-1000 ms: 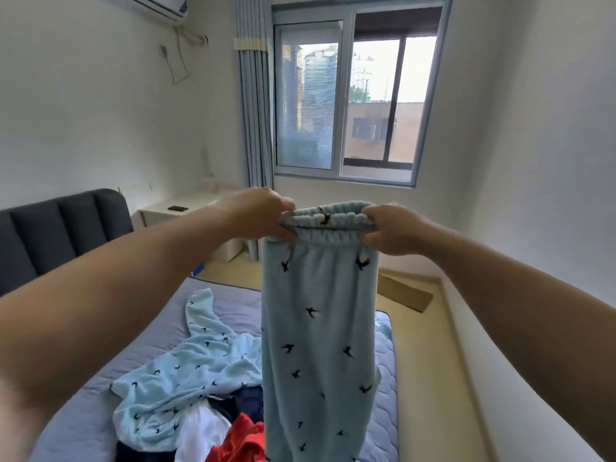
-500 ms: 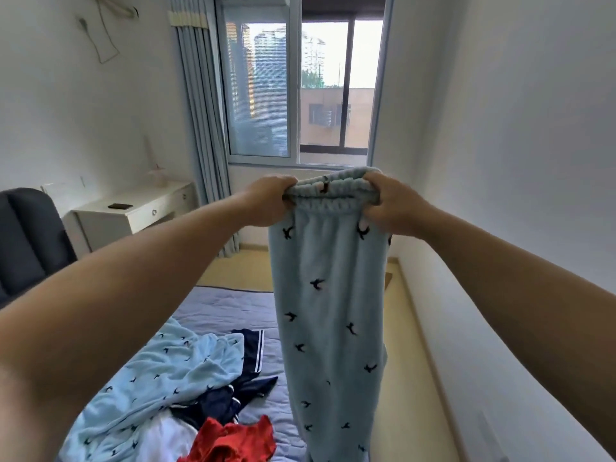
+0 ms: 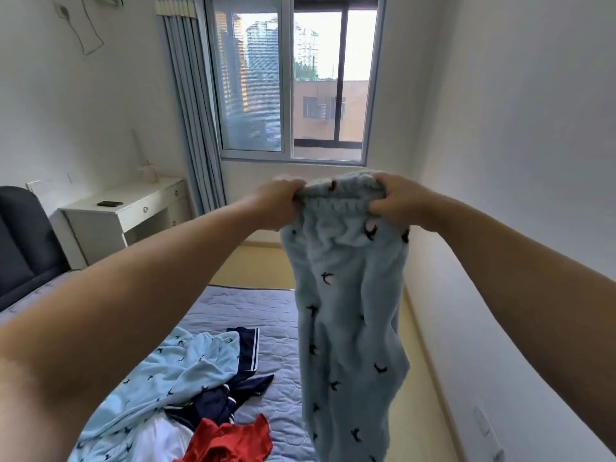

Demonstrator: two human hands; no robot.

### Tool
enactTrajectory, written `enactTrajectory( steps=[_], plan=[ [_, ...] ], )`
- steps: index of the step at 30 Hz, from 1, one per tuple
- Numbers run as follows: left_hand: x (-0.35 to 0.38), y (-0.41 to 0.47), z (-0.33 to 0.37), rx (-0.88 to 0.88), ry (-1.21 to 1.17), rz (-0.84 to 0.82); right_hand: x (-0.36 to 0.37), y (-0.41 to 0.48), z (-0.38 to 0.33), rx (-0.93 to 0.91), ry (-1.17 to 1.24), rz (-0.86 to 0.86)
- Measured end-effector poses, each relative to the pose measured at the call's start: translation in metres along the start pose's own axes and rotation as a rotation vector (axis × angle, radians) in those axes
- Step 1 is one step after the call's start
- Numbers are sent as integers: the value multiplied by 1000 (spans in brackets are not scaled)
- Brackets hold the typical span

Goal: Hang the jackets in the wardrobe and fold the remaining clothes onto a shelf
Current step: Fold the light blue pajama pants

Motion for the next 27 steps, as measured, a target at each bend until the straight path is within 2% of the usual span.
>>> enactTrajectory(
  steps=[1,2,4,5,7,9,11,14,17,19,21,23,25,27],
  plan=[
    [5,0,2,-17,14,-87,2,0,1,-11,-28,-8],
    [7,1,4,-27,5,-86,3,1,5,-27,-74,33],
    [6,9,7,-18,-40,97,5,5,13,10,-57,107],
    [7,14,8,-15,-51,131,7,6,17,39,-18,103],
    [15,22,5,-81,-165,66,11,8,25,35,13,123],
    [26,30,-1,-250,-480,-71,13,13,33,84,77,125],
    [33,38,-13,-421,-736,-298,17,18,47,272,259,-55],
    [47,41,-38,-557,-745,-707,30,19,69,518,426,-528],
    [71,44,-53,-531,-681,-1168,54,27,89,545,523,-966],
    [92,53,-62,-514,-646,-1291,71,40,101,500,527,-1167],
    [114,68,-72,-551,-586,-1321,86,60,118,505,529,-1256],
    [137,88,-83,-605,-505,-1247,102,85,140,536,484,-1179],
    [157,115,-94,-646,-419,-1000,118,117,165,477,310,-903],
    [176,144,-103,-666,-391,-694,133,148,181,336,134,-618]
  ],
)
Point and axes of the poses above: each hand's wrist, its own y-axis towards the middle knuckle, its own x-axis out of the palm, z = x × y, the point moved 2 cm from there along y, towards the middle knuckle, and after that the axes turned 8 degrees about z, right-handed, at the moved point
